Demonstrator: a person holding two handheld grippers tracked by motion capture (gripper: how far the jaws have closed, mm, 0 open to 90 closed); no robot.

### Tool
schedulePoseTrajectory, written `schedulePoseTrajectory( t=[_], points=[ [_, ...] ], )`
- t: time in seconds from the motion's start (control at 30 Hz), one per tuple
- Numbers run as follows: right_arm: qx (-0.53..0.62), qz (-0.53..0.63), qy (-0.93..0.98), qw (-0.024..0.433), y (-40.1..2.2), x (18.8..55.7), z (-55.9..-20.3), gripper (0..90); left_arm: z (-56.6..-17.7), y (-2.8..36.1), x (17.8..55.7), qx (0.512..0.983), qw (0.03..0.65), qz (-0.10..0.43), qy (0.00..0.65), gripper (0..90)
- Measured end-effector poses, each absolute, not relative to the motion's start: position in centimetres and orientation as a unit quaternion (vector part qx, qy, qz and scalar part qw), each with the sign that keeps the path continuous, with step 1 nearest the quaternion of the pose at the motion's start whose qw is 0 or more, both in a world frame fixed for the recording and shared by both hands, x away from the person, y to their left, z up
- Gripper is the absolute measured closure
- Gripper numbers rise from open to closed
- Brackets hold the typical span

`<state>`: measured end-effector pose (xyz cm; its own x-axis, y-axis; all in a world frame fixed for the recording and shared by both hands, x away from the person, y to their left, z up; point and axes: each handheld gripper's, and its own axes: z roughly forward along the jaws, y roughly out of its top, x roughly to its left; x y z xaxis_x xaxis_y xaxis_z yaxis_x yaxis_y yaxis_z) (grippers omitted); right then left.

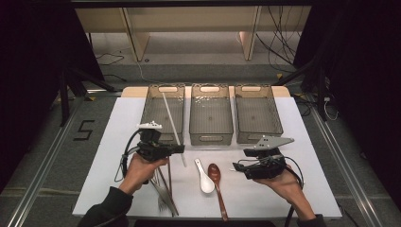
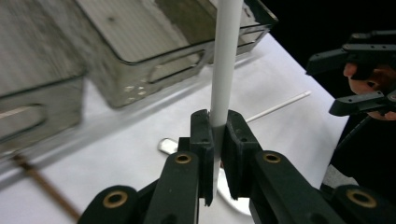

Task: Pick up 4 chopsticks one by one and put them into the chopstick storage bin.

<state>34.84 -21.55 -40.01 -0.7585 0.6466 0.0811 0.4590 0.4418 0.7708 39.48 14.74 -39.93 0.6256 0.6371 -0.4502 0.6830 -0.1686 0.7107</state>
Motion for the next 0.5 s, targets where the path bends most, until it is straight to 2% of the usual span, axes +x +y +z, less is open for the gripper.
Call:
schedulePoseTrajectory(
  t=[0.5],
  points=[
    [0.343,0.401,0.842,0.114,-23.1,34.2,-41.2,32.9,-36.3,18.9,43.8,0.769,0.442,0.014,0.461,82.8]
  ],
)
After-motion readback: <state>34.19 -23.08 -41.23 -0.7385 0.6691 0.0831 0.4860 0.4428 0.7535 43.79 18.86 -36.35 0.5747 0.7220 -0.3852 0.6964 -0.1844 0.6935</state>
